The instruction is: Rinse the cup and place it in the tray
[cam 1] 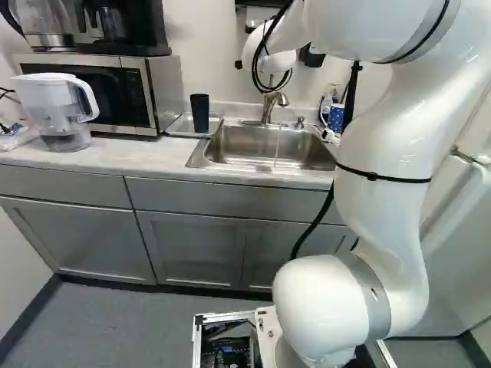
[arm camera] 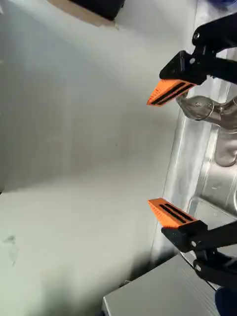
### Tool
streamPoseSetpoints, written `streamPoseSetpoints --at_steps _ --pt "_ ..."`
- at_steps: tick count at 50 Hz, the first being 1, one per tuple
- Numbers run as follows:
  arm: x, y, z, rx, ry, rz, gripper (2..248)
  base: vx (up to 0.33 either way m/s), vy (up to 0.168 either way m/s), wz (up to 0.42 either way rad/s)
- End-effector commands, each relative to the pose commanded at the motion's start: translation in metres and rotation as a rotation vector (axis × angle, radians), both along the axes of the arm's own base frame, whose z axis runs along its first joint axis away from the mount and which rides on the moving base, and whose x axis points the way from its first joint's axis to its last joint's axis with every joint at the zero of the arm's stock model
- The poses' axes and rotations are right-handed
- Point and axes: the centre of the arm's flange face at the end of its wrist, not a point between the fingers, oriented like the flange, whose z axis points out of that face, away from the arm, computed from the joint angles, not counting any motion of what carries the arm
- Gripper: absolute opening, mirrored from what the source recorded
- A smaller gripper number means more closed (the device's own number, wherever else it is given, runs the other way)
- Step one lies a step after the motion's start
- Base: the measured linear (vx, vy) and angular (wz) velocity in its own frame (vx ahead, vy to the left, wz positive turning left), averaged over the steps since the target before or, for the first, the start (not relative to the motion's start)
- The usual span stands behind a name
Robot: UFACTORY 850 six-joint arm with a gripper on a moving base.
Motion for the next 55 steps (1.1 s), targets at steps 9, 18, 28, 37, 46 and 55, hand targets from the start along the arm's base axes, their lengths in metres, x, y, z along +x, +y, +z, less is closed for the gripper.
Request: streamPoseSetpoints --at_steps 9,18,28,37,46,55 --pt "0.0 -0.001 -0.003 -0.001 0.031 -0.003 247 0.0 0.0 0.0" --pt "-0.001 -0.003 -0.006 -0.003 0.063 -0.007 247 0.0 0.0 0.0" --pt "-0.002 -0.003 -0.008 -0.004 0.094 -0.008 247 0.0 0.0 0.0" --pt "-0.006 -0.003 -0.011 -0.005 0.124 -0.01 247 0.0 0.0 0.0" --pt "-0.014 -0.004 -0.012 -0.007 0.153 -0.011 247 0.0 0.0 0.0" --pt "-0.021 -0.004 -0.012 -0.007 0.158 -0.01 247 0.0 0.0 0.0"
